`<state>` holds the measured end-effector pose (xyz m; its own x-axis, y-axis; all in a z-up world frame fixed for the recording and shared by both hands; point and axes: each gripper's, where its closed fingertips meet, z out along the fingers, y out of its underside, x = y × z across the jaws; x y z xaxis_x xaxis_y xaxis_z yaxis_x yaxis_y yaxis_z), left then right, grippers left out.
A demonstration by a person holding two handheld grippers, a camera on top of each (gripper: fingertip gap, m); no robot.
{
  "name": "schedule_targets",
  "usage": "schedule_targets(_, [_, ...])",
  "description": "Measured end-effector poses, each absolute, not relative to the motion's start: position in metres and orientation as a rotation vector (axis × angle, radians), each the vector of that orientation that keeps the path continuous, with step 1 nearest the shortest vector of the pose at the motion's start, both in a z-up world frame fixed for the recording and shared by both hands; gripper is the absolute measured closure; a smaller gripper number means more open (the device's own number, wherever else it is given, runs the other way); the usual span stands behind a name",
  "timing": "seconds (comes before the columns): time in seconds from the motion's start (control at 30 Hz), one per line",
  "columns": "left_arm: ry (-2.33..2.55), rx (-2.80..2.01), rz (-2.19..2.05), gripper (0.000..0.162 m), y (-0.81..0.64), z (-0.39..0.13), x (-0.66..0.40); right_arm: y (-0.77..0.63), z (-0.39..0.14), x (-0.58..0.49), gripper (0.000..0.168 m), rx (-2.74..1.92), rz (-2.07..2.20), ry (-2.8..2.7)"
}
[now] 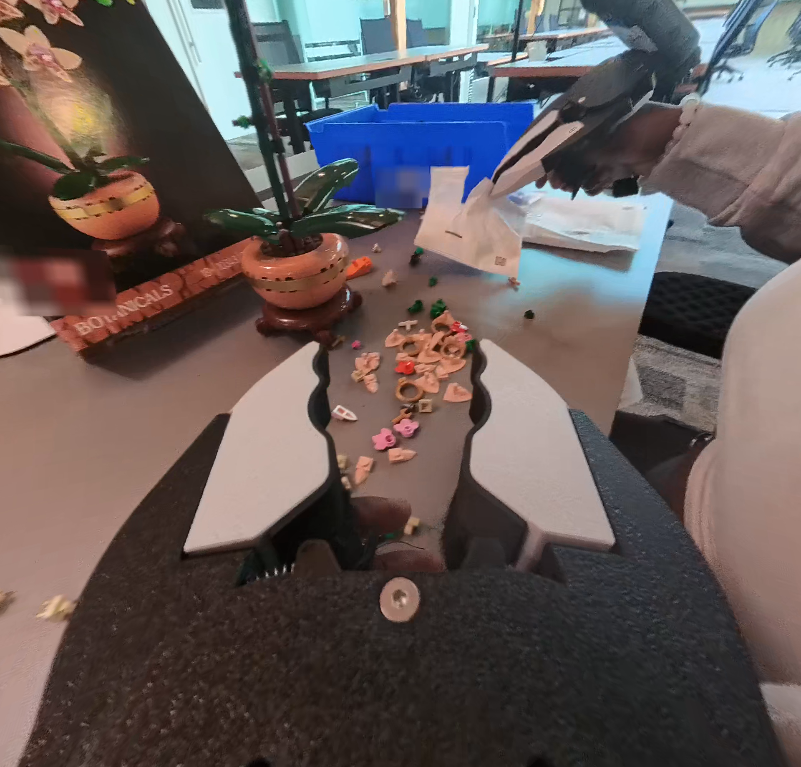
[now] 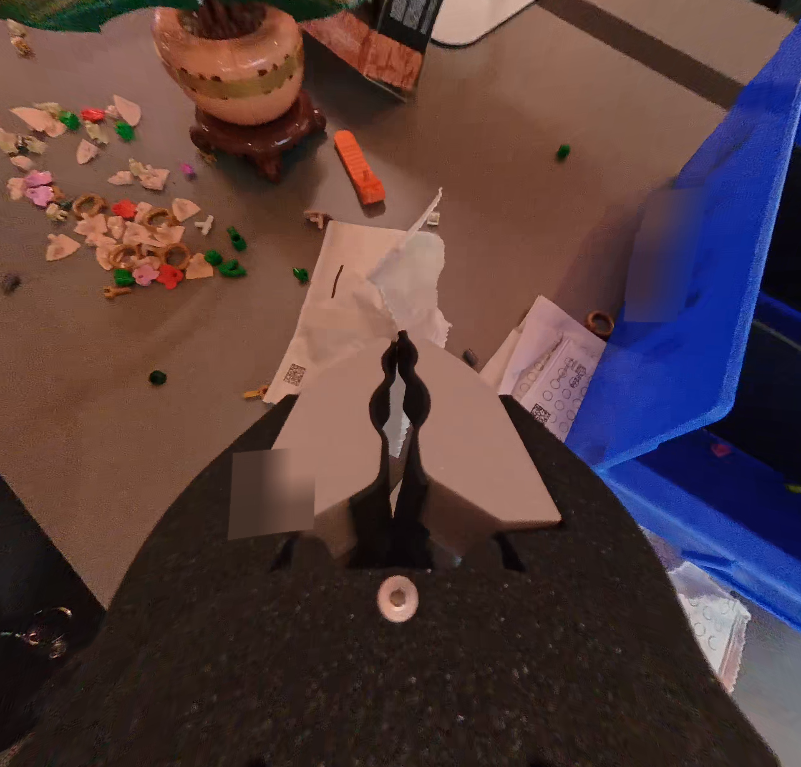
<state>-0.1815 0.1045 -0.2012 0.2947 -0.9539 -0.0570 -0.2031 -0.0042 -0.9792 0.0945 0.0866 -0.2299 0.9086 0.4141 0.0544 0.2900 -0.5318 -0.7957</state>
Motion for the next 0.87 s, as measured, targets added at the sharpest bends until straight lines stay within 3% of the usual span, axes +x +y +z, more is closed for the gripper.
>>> schedule_targets(0.03, [1.129,-1.459,-0.878,0.101,0.101,-0.201,-0.178,0.085,-0.222,0.090,0.168,-2.129,0.168,-0.530])
schedule_targets(0.2, [1.026,-1.456,-1.118,0.117,0.078,-0.196,-0.153,0.074,-0.176,0.058,0.168,-1.951,-0.004,-0.789])
schedule_targets(0.37, [0.962,-1.434,-1.278,0.110,0.063,-0.191,-0.132,0.061,-0.156,0.011,0.168,-1.854,-0.032,-0.999])
schedule_targets(0.57, [0.962,-1.396,-1.251,0.113,0.045,-0.189,-0.142,0.024,-0.127,-0.092,0.168,-1.617,0.280,-1.093])
schedule_targets(0.6, [0.980,-1.366,-1.242,0.116,0.037,-0.186,-0.147,0.016,-0.126,-0.110,0.168,-1.582,0.343,-1.111])
schedule_targets(0.73, [1.065,-1.203,-1.163,0.153,0.007,-0.178,-0.171,-0.017,-0.131,-0.168,0.168,-1.466,0.555,-1.182])
schedule_targets(0.87, [1.067,-1.139,-1.191,0.157,-0.009,-0.184,-0.190,-0.038,-0.141,-0.188,0.166,-1.417,0.641,-1.156])
